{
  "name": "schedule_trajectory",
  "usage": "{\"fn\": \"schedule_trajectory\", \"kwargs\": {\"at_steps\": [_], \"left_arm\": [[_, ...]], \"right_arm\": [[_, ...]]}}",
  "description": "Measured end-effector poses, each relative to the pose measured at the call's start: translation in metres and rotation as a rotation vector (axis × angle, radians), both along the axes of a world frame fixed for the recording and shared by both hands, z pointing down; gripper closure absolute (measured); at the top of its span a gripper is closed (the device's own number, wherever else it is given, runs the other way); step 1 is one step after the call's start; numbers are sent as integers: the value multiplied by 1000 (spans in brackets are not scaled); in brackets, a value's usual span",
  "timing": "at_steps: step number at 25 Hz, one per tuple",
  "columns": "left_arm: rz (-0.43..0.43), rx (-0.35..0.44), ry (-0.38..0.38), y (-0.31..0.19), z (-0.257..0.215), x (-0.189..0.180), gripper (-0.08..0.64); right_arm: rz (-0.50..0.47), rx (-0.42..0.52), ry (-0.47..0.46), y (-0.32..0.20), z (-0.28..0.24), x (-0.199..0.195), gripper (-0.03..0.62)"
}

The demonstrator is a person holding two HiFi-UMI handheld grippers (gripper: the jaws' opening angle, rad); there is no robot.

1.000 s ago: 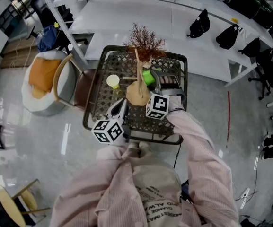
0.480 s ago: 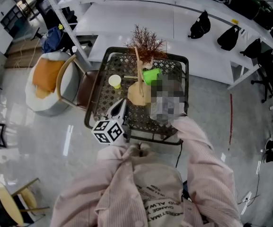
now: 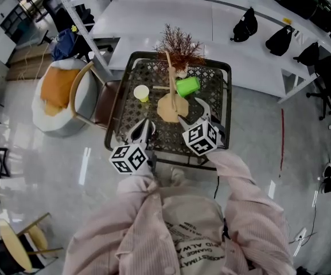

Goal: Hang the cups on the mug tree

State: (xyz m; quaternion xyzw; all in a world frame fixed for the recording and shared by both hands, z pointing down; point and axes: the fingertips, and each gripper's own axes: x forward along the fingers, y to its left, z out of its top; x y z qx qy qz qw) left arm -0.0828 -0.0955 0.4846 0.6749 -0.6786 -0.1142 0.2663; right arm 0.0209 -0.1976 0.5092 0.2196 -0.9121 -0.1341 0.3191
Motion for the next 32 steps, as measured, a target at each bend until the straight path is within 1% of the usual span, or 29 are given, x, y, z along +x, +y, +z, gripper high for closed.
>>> {"fn": "schedule_trajectory", "kwargs": {"at_steps": [3,8,11,15,20,24,29,32], "left_arm": [[1,-17,7,8,4,-6,561],[27,-40,14,22,10,-26,561],[47,-57,19,33,13,-44,561],[101,-88,29,41,22,-59,561],[187,-129,40,52,38,-72,561],[258,-157,38,59,49,-83,561],[331,-180,65,64,67,-99,561],[382,-193,62,62,79,-102,561]], "right_arm": [[7,-55,-36,15,3,-5,275],[18,-166,-138,55,6,-16,275],[35,-223,-149,78,20,-25,275],[95,-302,-157,99,44,-37,275],[204,-404,-197,120,69,-55,276],[272,-434,-210,130,90,-70,275],[351,-464,-227,142,117,-89,275],[394,-469,-235,145,132,-96,275]]}}
